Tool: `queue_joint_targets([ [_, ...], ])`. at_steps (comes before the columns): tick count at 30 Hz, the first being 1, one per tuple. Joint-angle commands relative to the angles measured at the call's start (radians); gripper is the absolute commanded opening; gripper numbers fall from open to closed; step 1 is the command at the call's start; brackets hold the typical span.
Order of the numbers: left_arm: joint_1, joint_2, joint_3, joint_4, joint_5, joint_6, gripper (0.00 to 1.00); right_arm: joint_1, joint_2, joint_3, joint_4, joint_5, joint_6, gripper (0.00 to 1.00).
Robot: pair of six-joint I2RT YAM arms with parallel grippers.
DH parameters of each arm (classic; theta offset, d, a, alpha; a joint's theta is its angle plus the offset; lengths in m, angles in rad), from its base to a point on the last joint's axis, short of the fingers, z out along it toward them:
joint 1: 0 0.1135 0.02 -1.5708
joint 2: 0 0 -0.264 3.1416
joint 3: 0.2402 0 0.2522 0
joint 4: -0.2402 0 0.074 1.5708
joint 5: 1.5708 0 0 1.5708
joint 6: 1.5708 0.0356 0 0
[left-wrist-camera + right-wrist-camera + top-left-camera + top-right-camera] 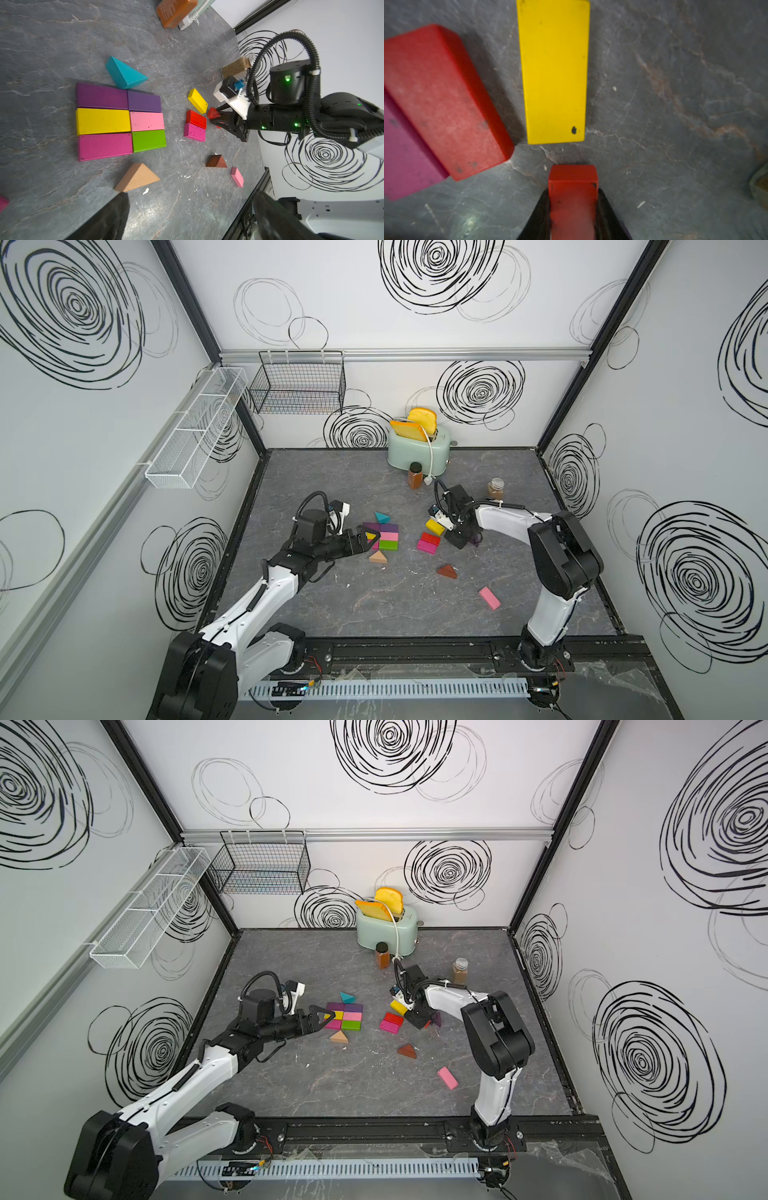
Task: Assemble a piece of candy with building blocks
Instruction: Assemble the building block at the center of the board, then pick up the building block from the center of the board.
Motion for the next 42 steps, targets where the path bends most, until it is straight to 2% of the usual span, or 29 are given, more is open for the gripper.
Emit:
queue_joint_targets([
  [1, 0.017, -0.002, 0.025, -0.034, -0.071, 0.030, 0.98, -0.005, 0.031, -0.005, 0.002, -0.008, -0.015, 0.35],
  [8, 0.061, -0.063, 0.026, -0.066, -0.141, -0.009, 0.98, -0.002, -0.098, 0.042, -0.005, 0.035, 0.064, 0.64],
  [13, 0.164, -0.084, 0.042, -0.155, -0.212, 0.007, 0.98, 0.061, -0.166, 0.183, -0.010, -0.001, 0.261, 0.70],
  [16, 0.226, -0.040, 0.072, -0.221, -0.290, 0.049, 0.98, 0.123, -0.172, 0.245, 0.010, -0.009, 0.339, 0.73],
  [19, 0.239, 0.020, 0.105, -0.264, -0.381, 0.092, 0.98, 0.178, -0.187, 0.244, 0.054, -0.032, 0.401, 0.75],
  [24, 0.205, 0.172, 0.152, -0.313, -0.533, 0.096, 0.98, 0.230, -0.265, 0.076, 0.183, -0.107, 0.451, 0.75],
  [29, 0.074, 0.279, 0.187, -0.348, -0.693, 0.023, 0.98, 0.198, -0.390, -0.109, 0.287, -0.193, 0.457, 0.76],
  [35, -0.002, 0.382, 0.186, -0.335, -0.756, -0.065, 0.98, 0.118, -0.505, -0.226, 0.356, -0.266, 0.435, 0.77],
  [42, -0.008, 0.459, 0.200, -0.316, -0.768, -0.058, 0.83, 0.038, -0.552, -0.260, 0.369, -0.314, 0.407, 0.77],
])
